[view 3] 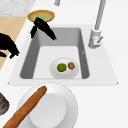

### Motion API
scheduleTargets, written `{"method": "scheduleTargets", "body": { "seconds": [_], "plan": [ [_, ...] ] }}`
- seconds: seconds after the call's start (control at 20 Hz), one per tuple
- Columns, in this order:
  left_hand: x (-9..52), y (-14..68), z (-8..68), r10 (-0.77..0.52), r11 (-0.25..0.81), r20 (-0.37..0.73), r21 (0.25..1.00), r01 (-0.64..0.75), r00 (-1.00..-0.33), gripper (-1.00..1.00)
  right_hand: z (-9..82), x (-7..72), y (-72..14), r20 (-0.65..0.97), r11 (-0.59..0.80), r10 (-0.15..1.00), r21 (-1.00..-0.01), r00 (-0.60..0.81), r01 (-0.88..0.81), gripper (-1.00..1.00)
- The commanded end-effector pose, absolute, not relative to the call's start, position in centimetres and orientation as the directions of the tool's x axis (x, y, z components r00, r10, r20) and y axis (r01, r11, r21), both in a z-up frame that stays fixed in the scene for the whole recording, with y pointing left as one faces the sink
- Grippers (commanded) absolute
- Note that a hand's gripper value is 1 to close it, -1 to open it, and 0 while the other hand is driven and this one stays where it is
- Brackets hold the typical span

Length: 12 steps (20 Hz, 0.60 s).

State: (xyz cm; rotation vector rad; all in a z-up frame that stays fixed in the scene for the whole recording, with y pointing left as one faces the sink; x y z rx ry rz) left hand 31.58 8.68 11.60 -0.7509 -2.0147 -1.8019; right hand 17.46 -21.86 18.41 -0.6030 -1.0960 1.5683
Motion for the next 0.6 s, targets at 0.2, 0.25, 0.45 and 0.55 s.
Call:
{"method": "scheduleTargets", "body": {
  "seconds": [0.2,0.25,0.45,0.55],
  "plan": [
    [33.4,4.1,9.2,0.143,0.057,0.609,0.782,0.620,-0.780,-1.00,18.4,17.5,-21.9,0.162,0.003,0.942,-0.880,-0.293,-0.475,0.00],
    [33.5,3.5,8.9,0.142,0.056,0.612,0.780,0.623,-0.778,-1.00,18.4,17.5,-21.9,0.162,0.003,0.942,-0.880,-0.293,-0.475,0.00],
    [34.6,2.2,7.5,0.153,0.046,0.640,0.757,0.652,-0.753,-1.00,18.4,17.5,-21.9,0.162,0.003,0.942,-0.880,-0.293,-0.475,0.00],
    [35.0,1.9,6.8,0.177,0.040,0.663,0.734,0.678,-0.728,-1.00,18.4,17.5,-21.9,0.162,0.003,0.942,-0.880,-0.293,-0.475,0.00]
  ]
}}
